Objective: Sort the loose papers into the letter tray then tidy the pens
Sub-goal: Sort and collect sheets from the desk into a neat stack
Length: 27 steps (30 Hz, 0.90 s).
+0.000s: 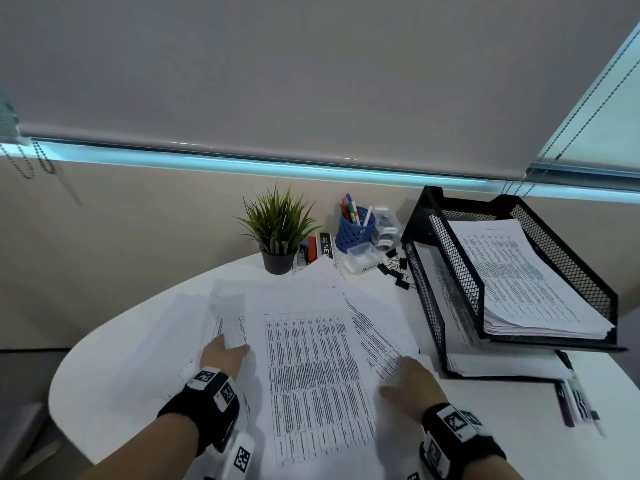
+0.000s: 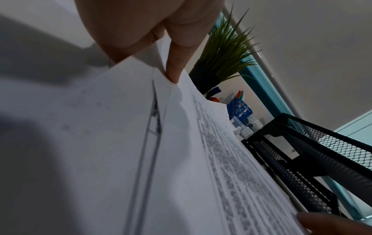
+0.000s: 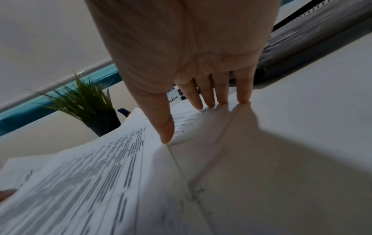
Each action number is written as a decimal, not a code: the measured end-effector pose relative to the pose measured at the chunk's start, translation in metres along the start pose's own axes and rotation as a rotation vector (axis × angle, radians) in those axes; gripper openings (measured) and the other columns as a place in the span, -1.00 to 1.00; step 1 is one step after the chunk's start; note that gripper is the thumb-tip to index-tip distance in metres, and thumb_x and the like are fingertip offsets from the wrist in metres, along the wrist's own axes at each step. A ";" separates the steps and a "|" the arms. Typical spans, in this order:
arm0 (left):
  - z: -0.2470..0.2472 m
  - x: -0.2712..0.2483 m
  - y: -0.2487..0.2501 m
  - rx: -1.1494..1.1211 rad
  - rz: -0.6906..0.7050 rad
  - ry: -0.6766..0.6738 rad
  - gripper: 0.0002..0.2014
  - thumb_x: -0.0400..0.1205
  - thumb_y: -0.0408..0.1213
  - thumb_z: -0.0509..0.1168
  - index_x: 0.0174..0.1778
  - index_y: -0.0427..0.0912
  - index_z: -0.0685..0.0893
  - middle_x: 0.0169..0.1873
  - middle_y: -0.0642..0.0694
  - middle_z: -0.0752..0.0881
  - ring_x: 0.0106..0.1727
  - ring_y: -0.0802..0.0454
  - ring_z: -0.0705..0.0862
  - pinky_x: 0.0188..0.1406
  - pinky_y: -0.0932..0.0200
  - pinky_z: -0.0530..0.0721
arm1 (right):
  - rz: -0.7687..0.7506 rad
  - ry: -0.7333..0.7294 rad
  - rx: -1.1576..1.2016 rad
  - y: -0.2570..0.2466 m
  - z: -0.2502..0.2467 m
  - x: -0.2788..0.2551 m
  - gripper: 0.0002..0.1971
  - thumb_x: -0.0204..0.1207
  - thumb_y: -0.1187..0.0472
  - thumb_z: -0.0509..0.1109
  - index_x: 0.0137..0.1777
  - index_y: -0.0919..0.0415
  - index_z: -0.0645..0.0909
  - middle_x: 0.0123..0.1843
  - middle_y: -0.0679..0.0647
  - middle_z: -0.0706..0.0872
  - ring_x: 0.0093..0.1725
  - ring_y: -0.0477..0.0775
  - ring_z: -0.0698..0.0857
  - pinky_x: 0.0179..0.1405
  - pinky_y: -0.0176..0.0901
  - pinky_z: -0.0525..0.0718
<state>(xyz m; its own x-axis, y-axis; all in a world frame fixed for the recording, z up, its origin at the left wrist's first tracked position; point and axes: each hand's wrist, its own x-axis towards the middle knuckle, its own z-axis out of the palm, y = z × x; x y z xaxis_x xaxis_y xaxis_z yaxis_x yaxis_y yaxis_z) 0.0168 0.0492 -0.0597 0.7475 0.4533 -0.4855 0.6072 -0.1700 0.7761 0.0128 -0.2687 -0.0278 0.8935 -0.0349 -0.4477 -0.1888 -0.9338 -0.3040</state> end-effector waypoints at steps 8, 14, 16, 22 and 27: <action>0.008 -0.004 0.004 -0.031 -0.035 0.024 -0.65 0.59 -0.34 0.32 0.27 -0.41 0.58 0.23 -0.35 0.65 0.23 -0.28 0.62 0.10 0.07 0.51 | -0.009 -0.067 -0.181 -0.014 -0.011 0.003 -0.73 0.51 0.02 0.23 -0.35 0.09 0.32 -0.33 -0.07 0.46 -0.24 -0.03 0.51 -0.44 -0.31 0.32; 0.014 -0.004 0.004 -0.045 -0.005 -0.014 -0.63 0.53 -0.40 0.39 0.26 -0.38 0.60 0.19 -0.33 0.68 0.19 -0.27 0.65 0.18 0.01 0.58 | -0.030 0.023 -0.049 -0.021 -0.037 0.047 -0.43 0.52 0.03 0.36 0.48 0.22 0.37 0.42 0.15 0.49 0.35 0.12 0.55 0.31 -0.10 0.53; 0.015 -0.005 0.004 -0.038 0.012 -0.010 -0.63 0.53 -0.40 0.40 0.25 -0.36 0.61 0.18 -0.33 0.69 0.18 -0.27 0.66 0.17 -0.01 0.58 | -0.031 0.057 -0.006 -0.024 -0.044 0.067 -0.36 0.50 0.07 0.38 0.54 0.24 0.30 0.48 0.19 0.43 0.41 0.15 0.51 0.36 -0.10 0.51; 0.017 -0.001 -0.001 0.027 0.080 0.018 -0.68 0.51 -0.34 0.40 0.19 -0.28 0.67 0.10 -0.27 0.74 0.11 -0.21 0.68 0.16 -0.05 0.61 | -0.049 -0.002 0.070 -0.025 -0.045 0.110 -0.28 0.51 0.32 0.28 0.65 0.20 0.10 0.63 0.16 0.28 0.58 0.16 0.32 0.55 -0.07 0.32; 0.015 0.003 -0.004 -0.110 0.003 0.032 -0.73 0.46 -0.39 0.46 0.09 -0.27 0.72 -0.05 -0.24 0.77 -0.02 -0.16 0.72 0.10 -0.04 0.67 | -0.033 0.016 -0.008 -0.026 -0.043 0.125 -0.22 0.45 0.16 0.31 0.65 0.08 0.07 0.61 0.04 0.29 0.58 0.15 0.23 0.53 0.09 0.33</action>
<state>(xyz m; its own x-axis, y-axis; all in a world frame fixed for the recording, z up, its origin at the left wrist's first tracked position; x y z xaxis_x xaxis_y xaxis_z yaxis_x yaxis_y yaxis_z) 0.0203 0.0378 -0.0706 0.7397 0.4805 -0.4712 0.5700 -0.0750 0.8182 0.1475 -0.2638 -0.0397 0.9057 -0.0097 -0.4239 -0.1560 -0.9372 -0.3120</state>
